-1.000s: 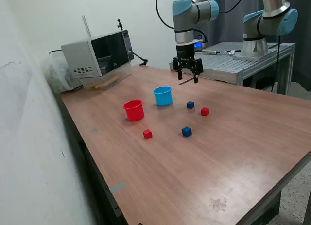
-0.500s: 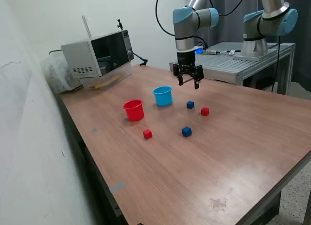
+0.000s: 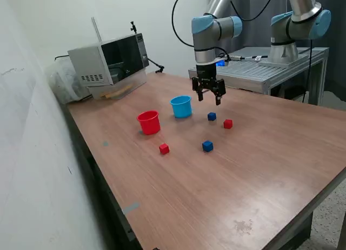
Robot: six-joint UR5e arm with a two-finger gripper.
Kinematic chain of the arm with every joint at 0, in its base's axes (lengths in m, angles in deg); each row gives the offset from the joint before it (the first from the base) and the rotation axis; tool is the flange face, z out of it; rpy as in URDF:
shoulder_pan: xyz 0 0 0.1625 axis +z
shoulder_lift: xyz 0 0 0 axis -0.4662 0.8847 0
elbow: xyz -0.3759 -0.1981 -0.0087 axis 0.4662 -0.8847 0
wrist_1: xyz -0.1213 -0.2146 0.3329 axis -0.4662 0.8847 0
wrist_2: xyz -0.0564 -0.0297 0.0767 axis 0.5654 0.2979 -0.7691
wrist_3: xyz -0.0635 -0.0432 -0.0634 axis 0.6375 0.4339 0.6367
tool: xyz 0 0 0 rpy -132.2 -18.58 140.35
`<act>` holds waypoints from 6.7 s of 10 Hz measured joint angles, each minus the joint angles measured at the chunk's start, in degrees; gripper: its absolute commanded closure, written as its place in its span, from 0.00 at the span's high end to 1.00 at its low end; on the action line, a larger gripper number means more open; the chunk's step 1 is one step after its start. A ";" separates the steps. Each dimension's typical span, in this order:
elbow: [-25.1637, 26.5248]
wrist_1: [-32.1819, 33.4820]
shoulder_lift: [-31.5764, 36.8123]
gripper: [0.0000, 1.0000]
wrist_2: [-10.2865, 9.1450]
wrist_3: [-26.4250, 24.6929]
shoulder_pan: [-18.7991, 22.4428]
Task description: Place red objects in the red bin, and blue objects in the blue bin.
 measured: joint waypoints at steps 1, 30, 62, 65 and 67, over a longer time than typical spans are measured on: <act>0.10 0.20 -0.28 1.00 -0.62 0.00 0.00; -0.75 -5.96 11.13 0.00 -1.72 3.88 -0.17; -18.72 -8.51 4.47 1.00 -4.90 -6.30 11.11; -23.65 -5.31 -5.41 1.00 -4.64 -10.04 11.14; -25.81 -4.71 -10.42 1.00 -4.47 -11.96 11.23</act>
